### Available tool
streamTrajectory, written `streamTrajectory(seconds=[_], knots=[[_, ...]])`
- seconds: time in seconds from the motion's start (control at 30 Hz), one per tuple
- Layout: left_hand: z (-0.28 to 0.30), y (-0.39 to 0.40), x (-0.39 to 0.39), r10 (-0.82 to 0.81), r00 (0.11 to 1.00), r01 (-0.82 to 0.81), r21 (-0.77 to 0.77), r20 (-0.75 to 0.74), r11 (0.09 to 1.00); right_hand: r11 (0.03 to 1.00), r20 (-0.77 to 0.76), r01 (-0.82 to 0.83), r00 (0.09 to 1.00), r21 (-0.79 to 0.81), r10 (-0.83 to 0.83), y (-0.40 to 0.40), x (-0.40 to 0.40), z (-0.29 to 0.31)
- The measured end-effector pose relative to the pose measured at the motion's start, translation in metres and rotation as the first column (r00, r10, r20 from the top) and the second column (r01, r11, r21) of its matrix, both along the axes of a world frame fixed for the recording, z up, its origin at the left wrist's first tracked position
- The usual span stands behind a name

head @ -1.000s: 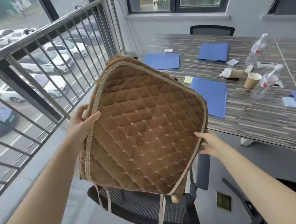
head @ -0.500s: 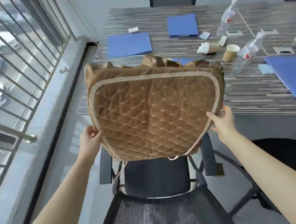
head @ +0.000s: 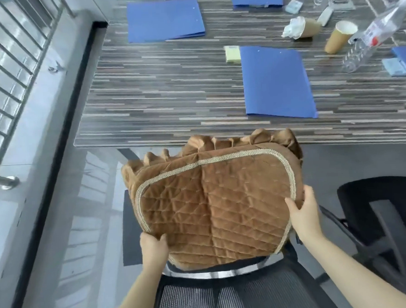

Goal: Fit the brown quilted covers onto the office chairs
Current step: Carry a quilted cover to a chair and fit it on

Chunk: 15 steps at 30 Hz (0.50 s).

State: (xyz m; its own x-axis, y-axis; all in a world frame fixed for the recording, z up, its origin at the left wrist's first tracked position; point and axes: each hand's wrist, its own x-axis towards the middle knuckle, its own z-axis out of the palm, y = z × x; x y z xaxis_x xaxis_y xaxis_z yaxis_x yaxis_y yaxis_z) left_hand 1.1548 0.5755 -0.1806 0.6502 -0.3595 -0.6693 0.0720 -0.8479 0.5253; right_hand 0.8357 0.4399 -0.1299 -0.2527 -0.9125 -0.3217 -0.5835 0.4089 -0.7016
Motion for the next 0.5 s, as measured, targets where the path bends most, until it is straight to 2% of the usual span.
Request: streamTrajectory(seconds=[0.13, 0.27, 0.5], knots=[[-0.045, 0.014, -0.016, -0.024, 1.000, 0.024, 0.113, -0.003, 0.993, 0.994, -0.161, -0.104, 0.981, 0.034, 0.108, 0.000, 0.004, -0.041], [-0.077, 0.011, -0.028, -0.047, 0.999, 0.043, 0.179, 0.021, 0.983, 0.978, -0.229, -0.199, 0.951, 0.069, 0.210, -0.022, 0.018, -0.078], [-0.125, -0.001, -0.006, -0.036, 0.978, 0.010, 0.128, 0.204, 0.992, 0.945, -0.253, -0.314, 0.911, 0.091, 0.327, -0.089, 0.057, -0.126]])
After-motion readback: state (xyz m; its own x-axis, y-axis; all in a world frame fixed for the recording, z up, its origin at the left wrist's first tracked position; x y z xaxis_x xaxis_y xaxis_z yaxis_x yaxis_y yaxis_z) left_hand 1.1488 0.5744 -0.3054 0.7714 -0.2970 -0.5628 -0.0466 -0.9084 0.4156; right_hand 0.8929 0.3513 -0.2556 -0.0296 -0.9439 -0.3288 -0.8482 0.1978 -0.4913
